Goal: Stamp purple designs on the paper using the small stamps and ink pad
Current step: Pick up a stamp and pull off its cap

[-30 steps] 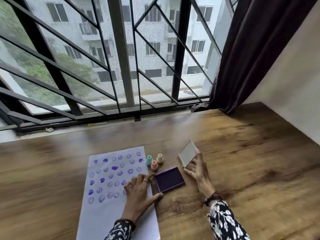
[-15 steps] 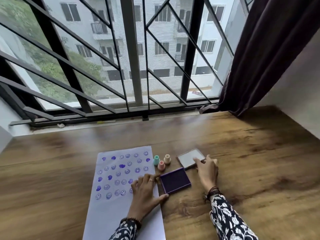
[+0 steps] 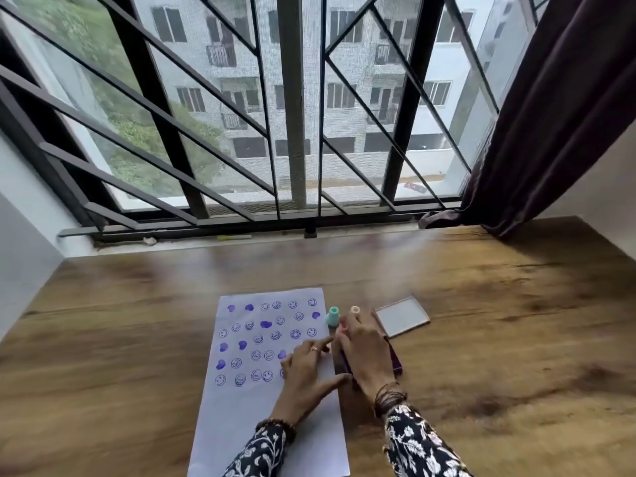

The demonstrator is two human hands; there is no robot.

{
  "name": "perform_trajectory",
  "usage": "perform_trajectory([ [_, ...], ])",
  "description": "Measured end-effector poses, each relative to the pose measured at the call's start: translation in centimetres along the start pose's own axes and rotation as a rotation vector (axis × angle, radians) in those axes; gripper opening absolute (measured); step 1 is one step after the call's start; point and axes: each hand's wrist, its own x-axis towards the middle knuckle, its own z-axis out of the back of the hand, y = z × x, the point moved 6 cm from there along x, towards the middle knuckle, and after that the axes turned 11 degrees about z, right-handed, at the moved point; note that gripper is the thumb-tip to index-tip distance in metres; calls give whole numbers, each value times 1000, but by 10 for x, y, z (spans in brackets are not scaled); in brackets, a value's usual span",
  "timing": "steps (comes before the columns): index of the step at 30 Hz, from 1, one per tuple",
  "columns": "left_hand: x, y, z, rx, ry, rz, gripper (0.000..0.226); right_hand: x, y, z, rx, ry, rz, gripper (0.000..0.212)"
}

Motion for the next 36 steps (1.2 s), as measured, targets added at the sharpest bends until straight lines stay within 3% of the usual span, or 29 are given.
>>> perform_trajectory([
  [3, -1, 4, 16, -282, -72, 115, 47, -10, -7, 11, 248, -149, -98, 8],
  [6, -9, -4, 25, -616, -38, 195, 25, -27, -18, 15, 803, -205, -356, 12],
  [8, -14, -15, 24, -775, 37, 206, 21, -39, -18, 11, 1082, -192, -433, 15],
  [13, -25, -30, 20, -909, 76, 230, 18, -57, -22, 12, 1279, -194, -504, 43],
  [16, -27, -34, 20, -919, 54, 201, 18, -60, -24, 16, 1289, -193, -487, 39],
  [19, -26, -38, 19, -892, 42, 168, 19, -62, -21, 18, 1367, -204, -524, 25],
  [23, -17, -33, 22, -797, 12, 163, 20, -73, -25, 8, 1722, -301, -813, 24],
  [27, 0, -31, 26, -367, -62, 48, 17, -80, -23, 7, 1937, -283, -918, 29],
  [31, 18, -25, 20, -53, -173, 112, 20, -83, -22, 7, 2001, -251, -946, 46],
  [36, 25, -17, 14, 45, -196, 129, 28, -88, -28, 7, 1998, -294, -995, 32],
])
